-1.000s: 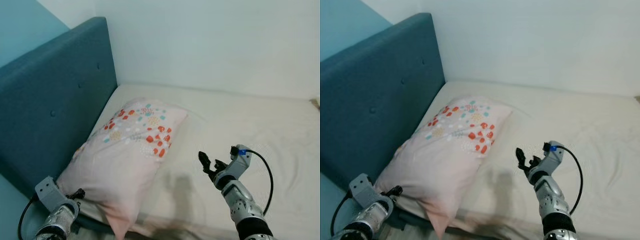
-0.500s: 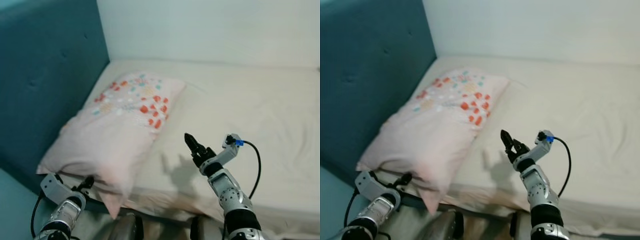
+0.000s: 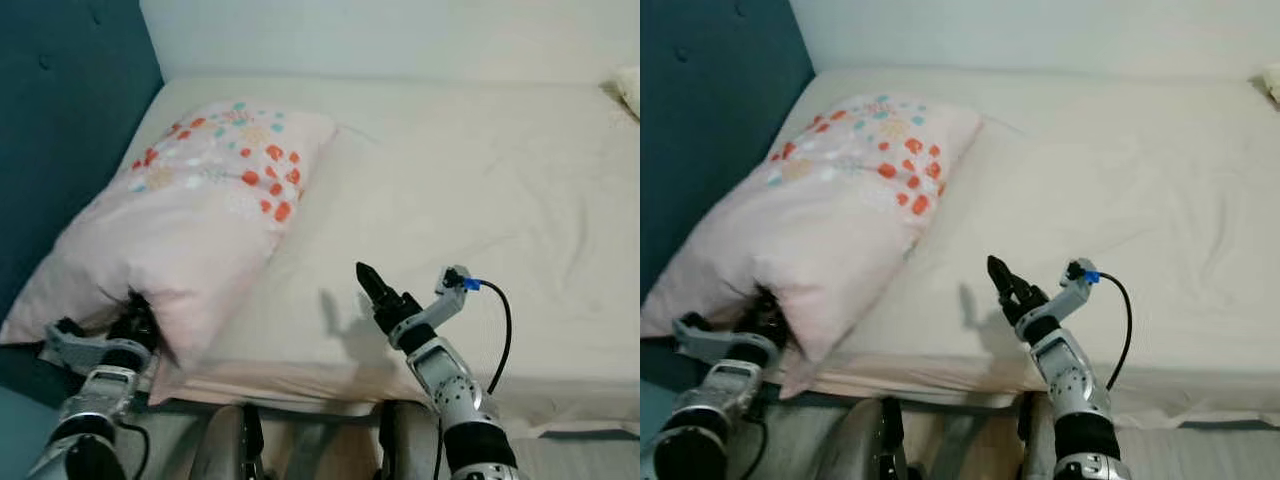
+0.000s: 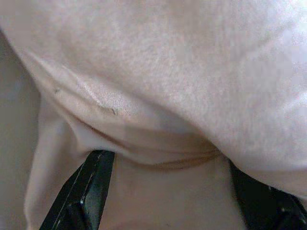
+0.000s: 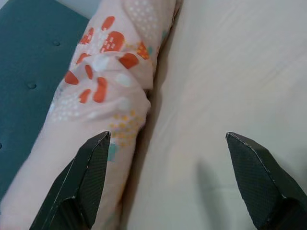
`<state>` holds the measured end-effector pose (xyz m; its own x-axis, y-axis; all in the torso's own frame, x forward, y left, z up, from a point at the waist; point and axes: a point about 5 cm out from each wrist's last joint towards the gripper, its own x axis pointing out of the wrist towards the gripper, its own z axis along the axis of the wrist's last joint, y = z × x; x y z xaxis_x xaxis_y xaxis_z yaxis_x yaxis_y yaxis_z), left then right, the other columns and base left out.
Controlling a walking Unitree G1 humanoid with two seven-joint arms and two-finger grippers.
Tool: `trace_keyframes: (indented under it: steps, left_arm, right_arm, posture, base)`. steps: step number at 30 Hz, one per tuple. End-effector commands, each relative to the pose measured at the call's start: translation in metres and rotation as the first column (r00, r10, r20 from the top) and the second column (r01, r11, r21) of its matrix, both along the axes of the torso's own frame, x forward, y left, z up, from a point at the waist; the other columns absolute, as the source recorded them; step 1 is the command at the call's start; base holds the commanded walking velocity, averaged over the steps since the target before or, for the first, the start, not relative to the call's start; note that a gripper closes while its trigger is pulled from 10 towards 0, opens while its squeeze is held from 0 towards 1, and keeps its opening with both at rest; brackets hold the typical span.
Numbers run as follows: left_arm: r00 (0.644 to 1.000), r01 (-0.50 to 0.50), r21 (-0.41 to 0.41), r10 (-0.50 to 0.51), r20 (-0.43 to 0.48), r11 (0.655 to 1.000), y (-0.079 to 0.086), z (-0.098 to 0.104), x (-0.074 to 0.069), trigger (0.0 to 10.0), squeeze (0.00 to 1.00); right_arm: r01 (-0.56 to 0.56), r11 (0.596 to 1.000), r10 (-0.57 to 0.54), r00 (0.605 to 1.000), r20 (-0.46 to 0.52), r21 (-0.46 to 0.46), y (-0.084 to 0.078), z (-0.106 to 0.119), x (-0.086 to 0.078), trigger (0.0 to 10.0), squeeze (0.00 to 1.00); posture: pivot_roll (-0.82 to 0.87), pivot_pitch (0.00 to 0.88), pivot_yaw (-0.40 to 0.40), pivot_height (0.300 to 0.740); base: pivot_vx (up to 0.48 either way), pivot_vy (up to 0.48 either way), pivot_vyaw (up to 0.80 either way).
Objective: Clean up the room
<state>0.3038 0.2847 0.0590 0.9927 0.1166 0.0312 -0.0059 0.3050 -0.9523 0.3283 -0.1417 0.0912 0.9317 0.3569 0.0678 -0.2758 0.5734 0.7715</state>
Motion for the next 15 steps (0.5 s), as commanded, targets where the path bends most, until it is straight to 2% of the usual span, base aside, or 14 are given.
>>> trace_keyframes:
  steps: [1, 5, 11, 12, 14, 15]
  left_arm:
    - [1.0, -0.013, 0.013, 0.013, -0.006, 1.0, 0.009, -0.003, -0.008, 10.0, 1.0]
    - [0.996, -0.075, 0.039, 0.077, -0.042, 0.996, 0.028, -0.009, -0.025, 10.0, 1.0]
    - [0.996, -0.069, 0.054, 0.071, -0.044, 0.996, 0.031, -0.008, -0.027, 10.0, 1.0]
    - [0.998, -0.065, 0.043, 0.065, -0.009, 0.997, 0.032, -0.006, -0.029, 10.0, 1.0]
    - [0.998, -0.065, 0.043, 0.065, -0.009, 0.997, 0.032, -0.006, -0.029, 10.0, 1.0]
    - [0.998, -0.055, 0.021, 0.054, 0.046, 0.998, 0.033, -0.004, -0.035, 10.0, 1.0]
  right_arm:
    - [-0.019, 1.0, 0.019, 1.0, -0.024, -0.005, 0.002, -0.006, -0.004, 10.0, 0.0]
    - [-0.031, 0.999, 0.03, 0.999, -0.04, -0.016, 0.003, -0.009, -0.006, 10.0, 0.0]
    - [-0.045, 0.998, 0.042, 0.997, -0.058, -0.038, 0.007, -0.012, -0.007, 10.0, 0.0]
    - [-0.051, 0.998, 0.048, 0.997, -0.055, -0.037, 0.008, -0.012, -0.006, 10.0, 0.0]
    - [-0.051, 0.998, 0.048, 0.997, -0.055, -0.037, 0.008, -0.012, -0.006, 10.0, 0.0]
    - [-0.055, 0.998, 0.053, 0.997, -0.053, -0.035, 0.009, -0.011, -0.005, 10.0, 0.0]
  posture:
    - [0.05, 0.262, -0.009, 0.515]
    - [0.06, 0.261, -0.015, 0.495]
    - [0.07, 0.255, -0.021, 0.48]
    - [0.07, 0.252, -0.023, 0.475]
    - [0.07, 0.252, -0.023, 0.475]
    - [0.08, 0.25, -0.025, 0.47]
  base:
    - [0.0, 0.0, 0.0]
    - [0.0, 0.0, 0.0]
    - [0.0, 0.0, 0.0]
    - [0.0, 0.0, 0.0]
    - [0.0, 0.0, 0.0]
    - [0.0, 0.0, 0.0]
